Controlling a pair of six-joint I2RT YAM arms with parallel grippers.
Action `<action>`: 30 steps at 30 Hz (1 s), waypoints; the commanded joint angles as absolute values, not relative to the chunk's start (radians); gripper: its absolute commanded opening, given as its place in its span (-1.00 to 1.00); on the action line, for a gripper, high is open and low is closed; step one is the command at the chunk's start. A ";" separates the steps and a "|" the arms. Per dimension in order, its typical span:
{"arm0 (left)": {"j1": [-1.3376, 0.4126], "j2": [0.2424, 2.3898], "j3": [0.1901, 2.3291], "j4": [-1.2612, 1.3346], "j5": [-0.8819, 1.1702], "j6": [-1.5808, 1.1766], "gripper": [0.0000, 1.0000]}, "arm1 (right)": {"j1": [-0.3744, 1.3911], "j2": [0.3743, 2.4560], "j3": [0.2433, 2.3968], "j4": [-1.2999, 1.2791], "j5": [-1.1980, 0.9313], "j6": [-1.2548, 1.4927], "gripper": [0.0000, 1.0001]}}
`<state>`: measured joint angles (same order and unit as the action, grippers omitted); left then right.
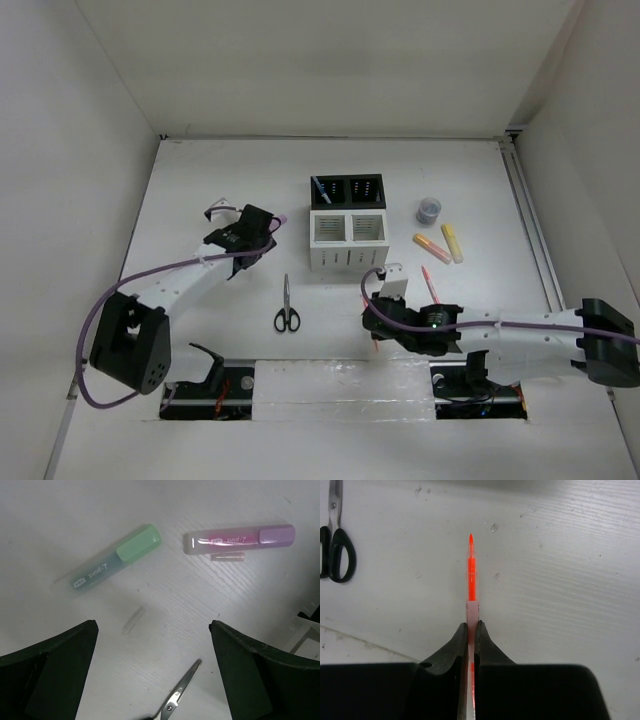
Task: Sort the stationery into containers
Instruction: Pick up the pen from the center of the board, then close the pen cap on the pen.
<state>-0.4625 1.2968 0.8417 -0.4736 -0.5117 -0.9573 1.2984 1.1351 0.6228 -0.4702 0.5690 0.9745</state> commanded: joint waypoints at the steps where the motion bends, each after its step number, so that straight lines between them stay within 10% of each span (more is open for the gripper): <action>1: -0.462 1.348 0.825 -0.404 -0.448 -0.891 0.84 | 1.312 1.097 0.588 -0.396 0.588 0.923 -1.00; 30: -0.462 1.465 0.804 -0.379 -0.439 -0.900 0.30 | 1.312 0.963 0.505 -0.321 0.554 0.830 -1.00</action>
<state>-0.4633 1.4609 0.7856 -0.3843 -0.4191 -0.9005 1.3041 0.9756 0.5072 -0.3653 0.5495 0.8406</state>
